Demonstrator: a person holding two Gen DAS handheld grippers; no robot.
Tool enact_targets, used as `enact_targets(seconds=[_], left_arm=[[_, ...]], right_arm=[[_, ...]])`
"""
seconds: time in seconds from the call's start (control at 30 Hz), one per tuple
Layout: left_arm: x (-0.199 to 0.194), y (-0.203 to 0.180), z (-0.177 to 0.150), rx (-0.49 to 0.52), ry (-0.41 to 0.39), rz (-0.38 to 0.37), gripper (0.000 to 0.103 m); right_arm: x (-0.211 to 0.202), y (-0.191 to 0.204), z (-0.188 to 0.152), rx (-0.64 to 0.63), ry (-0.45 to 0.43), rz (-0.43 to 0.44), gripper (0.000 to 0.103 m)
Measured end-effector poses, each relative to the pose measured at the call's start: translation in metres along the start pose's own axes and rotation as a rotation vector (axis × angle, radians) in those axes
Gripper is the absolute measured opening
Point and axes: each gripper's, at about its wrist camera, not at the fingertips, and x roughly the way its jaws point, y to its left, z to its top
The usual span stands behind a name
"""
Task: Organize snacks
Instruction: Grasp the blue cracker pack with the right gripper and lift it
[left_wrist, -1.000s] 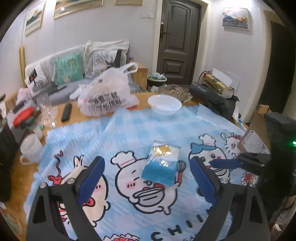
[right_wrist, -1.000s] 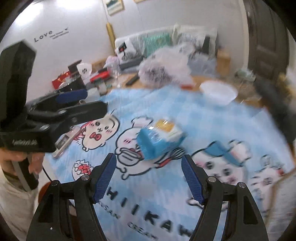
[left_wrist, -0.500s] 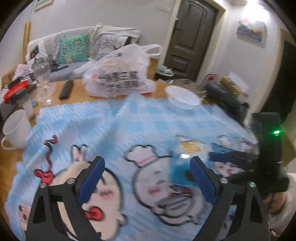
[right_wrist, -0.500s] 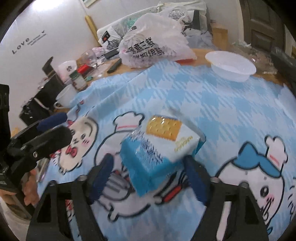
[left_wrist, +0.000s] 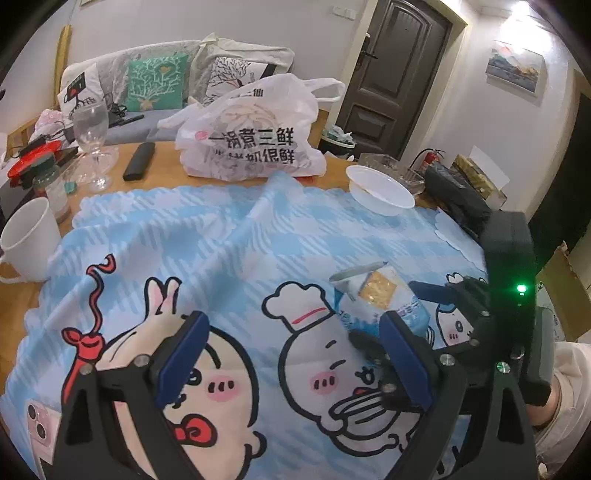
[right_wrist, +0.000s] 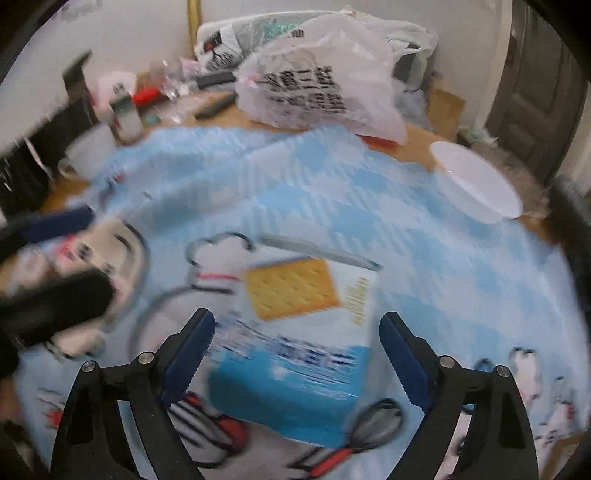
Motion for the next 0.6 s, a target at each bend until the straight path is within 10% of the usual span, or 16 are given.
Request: enact_targets(seconds=[0.33,0.6], left_arm=[[0.003,-0.003,-0.003,0.01,0.015,0.019,0.092],[-0.012,-0.02,-0.003,0.007,-0.002,-0.069,0.092]], right_arm=[[0.004,-0.001,0.001,-0.033,0.071,0.05,0.062],[-0.023,0.002,-0.016,-0.042,-0.013,0.102,0.062]])
